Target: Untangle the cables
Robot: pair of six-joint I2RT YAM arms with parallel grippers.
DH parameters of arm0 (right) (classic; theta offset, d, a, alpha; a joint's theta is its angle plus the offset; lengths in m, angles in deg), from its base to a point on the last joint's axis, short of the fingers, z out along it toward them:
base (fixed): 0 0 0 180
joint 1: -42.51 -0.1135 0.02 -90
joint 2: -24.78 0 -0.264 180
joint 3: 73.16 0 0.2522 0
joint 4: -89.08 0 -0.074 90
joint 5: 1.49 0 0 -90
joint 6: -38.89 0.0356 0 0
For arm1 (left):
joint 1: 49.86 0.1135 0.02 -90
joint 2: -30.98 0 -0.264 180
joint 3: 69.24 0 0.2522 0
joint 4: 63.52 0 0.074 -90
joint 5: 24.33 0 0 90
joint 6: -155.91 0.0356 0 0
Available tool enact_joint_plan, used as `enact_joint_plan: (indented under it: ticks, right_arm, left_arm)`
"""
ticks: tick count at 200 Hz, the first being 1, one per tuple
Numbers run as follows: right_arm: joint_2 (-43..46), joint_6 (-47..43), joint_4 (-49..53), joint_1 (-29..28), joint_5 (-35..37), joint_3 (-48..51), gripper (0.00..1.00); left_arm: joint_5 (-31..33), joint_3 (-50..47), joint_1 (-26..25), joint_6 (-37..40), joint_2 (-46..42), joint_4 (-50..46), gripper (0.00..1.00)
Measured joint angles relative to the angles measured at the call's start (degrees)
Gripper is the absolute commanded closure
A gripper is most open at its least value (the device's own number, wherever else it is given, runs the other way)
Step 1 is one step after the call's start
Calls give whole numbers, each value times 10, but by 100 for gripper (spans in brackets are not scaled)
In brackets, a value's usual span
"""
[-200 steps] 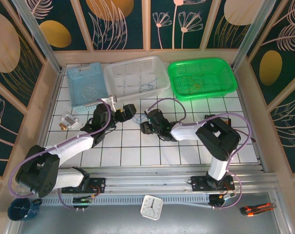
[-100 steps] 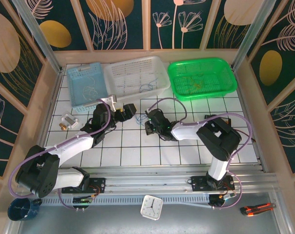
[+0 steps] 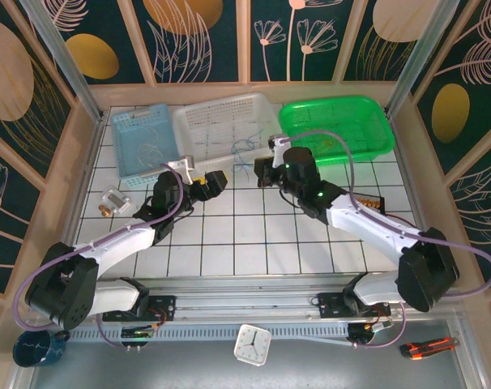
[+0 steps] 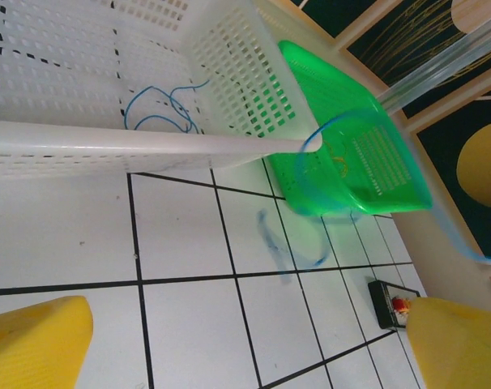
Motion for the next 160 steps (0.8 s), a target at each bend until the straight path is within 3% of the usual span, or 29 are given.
enact_joint_plan:
  ticks: [52, 103, 160]
  right_arm:
    - [55, 22, 34, 13, -31, -21, 100]
    - [88, 48, 44, 13, -63, -53, 100]
    - [100, 88, 39, 13, -100, -79, 100]
  left_arm:
    - [-21, -4, 0, 14, 0, 25, 1]
    - [-76, -27, 0, 42, 7, 90, 8]
    - [-123, -40, 0, 64, 19, 149, 8]
